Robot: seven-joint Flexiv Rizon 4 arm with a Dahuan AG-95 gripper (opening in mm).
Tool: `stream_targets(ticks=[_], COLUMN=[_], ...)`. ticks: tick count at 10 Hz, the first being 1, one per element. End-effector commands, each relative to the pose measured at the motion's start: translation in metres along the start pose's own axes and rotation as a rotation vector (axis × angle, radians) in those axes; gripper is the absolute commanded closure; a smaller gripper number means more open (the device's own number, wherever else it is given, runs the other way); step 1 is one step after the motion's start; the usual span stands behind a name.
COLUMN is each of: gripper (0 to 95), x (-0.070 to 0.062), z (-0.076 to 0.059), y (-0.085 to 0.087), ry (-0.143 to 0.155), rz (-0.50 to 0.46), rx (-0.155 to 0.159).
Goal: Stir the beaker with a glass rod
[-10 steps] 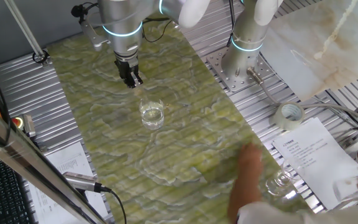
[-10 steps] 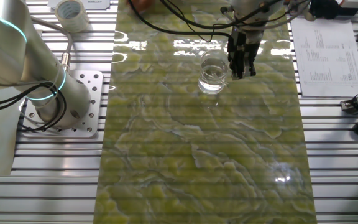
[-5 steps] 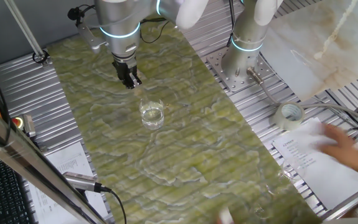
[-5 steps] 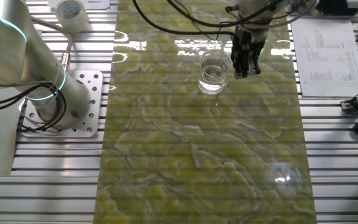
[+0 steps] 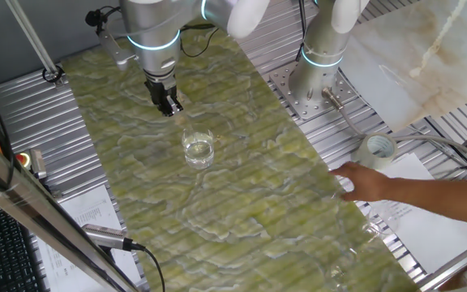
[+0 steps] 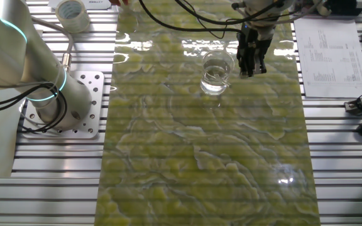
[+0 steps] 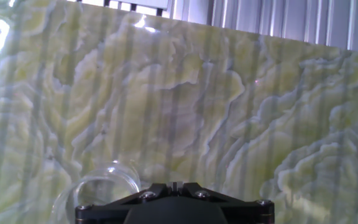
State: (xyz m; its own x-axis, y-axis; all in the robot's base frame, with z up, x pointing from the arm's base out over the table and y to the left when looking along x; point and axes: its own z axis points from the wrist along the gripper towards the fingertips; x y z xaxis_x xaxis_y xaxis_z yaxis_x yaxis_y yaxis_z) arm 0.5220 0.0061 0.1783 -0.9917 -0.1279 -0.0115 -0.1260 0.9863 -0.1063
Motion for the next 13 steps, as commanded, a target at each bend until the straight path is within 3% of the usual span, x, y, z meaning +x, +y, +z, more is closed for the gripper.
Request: stream_targets(ticks=[1, 13], gripper=[95.0, 95.0], x=[0.0006, 0.0005], z=[-0.0003, -0.0002], y=[-0.0008, -0.0008], ry=[0.0, 0.006], rz=[-0.003, 0.006], rx=[0.001, 0.001])
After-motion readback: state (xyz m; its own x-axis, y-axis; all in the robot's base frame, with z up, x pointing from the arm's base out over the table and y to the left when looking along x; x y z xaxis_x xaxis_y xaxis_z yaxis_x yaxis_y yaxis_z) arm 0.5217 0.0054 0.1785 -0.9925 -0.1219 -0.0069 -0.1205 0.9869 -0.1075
